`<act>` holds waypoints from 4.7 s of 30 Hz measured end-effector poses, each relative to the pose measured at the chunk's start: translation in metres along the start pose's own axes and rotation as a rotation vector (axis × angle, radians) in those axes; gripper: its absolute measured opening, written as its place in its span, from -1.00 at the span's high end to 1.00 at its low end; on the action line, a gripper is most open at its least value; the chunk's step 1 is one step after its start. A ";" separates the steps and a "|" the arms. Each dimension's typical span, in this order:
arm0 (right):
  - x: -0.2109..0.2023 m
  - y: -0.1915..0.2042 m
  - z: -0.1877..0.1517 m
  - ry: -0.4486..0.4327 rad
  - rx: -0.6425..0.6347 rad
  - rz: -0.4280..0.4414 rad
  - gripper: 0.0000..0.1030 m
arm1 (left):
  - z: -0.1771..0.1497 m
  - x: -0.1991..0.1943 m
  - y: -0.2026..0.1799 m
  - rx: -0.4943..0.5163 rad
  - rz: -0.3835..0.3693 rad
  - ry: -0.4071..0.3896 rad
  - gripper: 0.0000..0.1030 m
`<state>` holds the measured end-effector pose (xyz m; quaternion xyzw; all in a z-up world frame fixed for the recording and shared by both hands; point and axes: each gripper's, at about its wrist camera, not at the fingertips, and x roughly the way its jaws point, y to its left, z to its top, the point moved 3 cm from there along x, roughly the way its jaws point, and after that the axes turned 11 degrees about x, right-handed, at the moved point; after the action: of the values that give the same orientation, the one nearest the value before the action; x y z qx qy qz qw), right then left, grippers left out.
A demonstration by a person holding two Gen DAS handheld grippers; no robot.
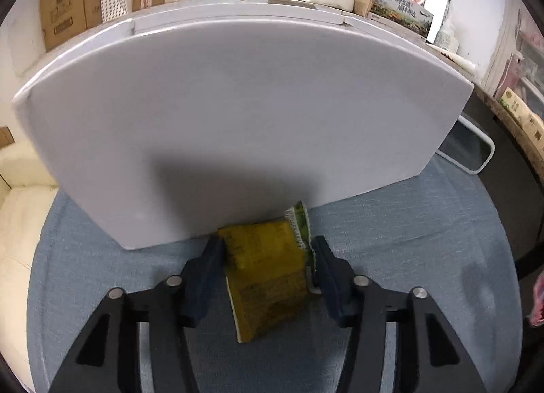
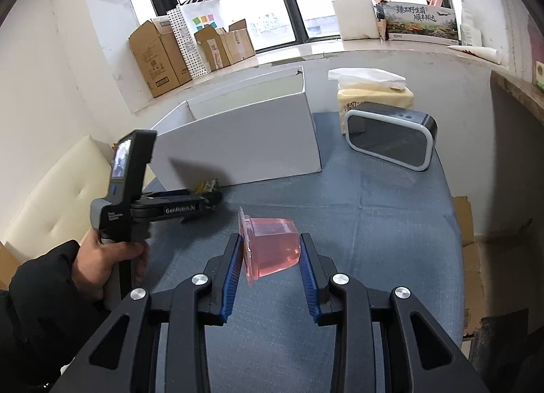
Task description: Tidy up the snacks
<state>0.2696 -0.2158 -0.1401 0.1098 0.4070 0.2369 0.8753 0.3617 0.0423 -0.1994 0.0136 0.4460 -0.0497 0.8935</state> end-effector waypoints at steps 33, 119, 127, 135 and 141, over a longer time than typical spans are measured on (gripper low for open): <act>0.136 0.070 0.172 -0.089 -0.056 -0.072 -0.77 | 0.116 -0.045 0.071 0.042 -0.019 -0.189 -1.00; -0.122 0.121 -0.030 -0.181 -0.137 0.004 -1.00 | -0.092 -0.288 -0.030 0.099 0.051 -0.276 -1.00; -0.123 0.119 -0.030 -0.182 -0.139 0.005 -1.00 | -0.094 -0.288 -0.032 0.100 0.041 -0.274 -1.00; -0.122 0.120 -0.031 -0.181 -0.136 0.006 -1.00 | -0.093 -0.286 -0.035 0.104 0.040 -0.267 -1.00; -0.122 0.121 -0.033 -0.180 -0.137 0.006 -1.00 | -0.094 -0.286 -0.033 0.104 0.040 -0.266 -1.00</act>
<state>0.1372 -0.1724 -0.0342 0.0717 0.3094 0.2558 0.9131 0.1127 0.0378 -0.0271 0.0620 0.3200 -0.0564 0.9437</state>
